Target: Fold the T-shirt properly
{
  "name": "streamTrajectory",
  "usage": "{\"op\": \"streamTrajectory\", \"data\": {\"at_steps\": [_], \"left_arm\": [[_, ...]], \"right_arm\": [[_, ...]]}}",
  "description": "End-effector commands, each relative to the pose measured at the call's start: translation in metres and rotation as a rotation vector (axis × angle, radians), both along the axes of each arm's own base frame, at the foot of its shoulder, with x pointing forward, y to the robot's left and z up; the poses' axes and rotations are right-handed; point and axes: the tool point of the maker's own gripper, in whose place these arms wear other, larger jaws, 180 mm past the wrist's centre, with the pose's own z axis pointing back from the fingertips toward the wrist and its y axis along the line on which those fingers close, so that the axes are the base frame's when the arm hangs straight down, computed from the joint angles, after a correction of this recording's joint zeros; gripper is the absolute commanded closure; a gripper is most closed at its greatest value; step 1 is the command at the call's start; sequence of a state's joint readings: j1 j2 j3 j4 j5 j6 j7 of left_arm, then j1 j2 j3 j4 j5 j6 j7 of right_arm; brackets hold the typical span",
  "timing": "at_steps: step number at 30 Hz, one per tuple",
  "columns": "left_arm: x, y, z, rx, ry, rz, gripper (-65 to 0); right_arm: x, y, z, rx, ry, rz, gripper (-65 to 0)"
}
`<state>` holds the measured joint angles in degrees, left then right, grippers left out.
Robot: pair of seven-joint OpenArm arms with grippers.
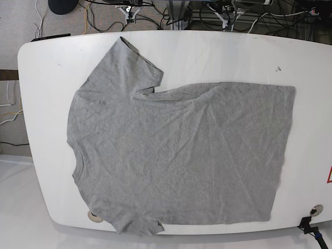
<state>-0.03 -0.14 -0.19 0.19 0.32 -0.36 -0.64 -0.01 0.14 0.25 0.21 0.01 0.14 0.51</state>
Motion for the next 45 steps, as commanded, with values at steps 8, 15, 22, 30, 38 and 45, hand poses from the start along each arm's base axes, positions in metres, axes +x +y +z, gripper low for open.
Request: {"op": "streamTrajectory", "data": {"at_steps": [8,15,22,30,38,45], "left_arm": [[0.003,0.0,0.0,0.003,0.001,-0.016,0.0],[0.006,0.003,0.0,0.007,-0.014,-0.011,0.0],[0.004,0.004,0.0,0.009,-0.013,-0.01,0.0],[0.005,0.005,0.0,0.009,-0.027,-0.006,0.0],[0.009,0.019,0.001,0.031,-0.036,-0.011,0.0],[0.005,0.048,0.005,0.073,-0.104,0.09,0.0]], "right_arm": [[0.015,0.003,-0.001,0.005,-0.037,0.004,-0.4],[0.013,0.002,0.0,0.005,-0.03,0.003,-0.3],[0.017,0.0,-0.001,0.002,-0.039,0.005,-0.3],[0.016,-0.002,-0.001,-0.005,-0.035,0.014,-0.3],[0.022,-0.008,0.0,0.022,-0.055,0.019,0.0],[-0.024,-0.043,0.004,0.024,-0.042,0.026,0.0]]}}
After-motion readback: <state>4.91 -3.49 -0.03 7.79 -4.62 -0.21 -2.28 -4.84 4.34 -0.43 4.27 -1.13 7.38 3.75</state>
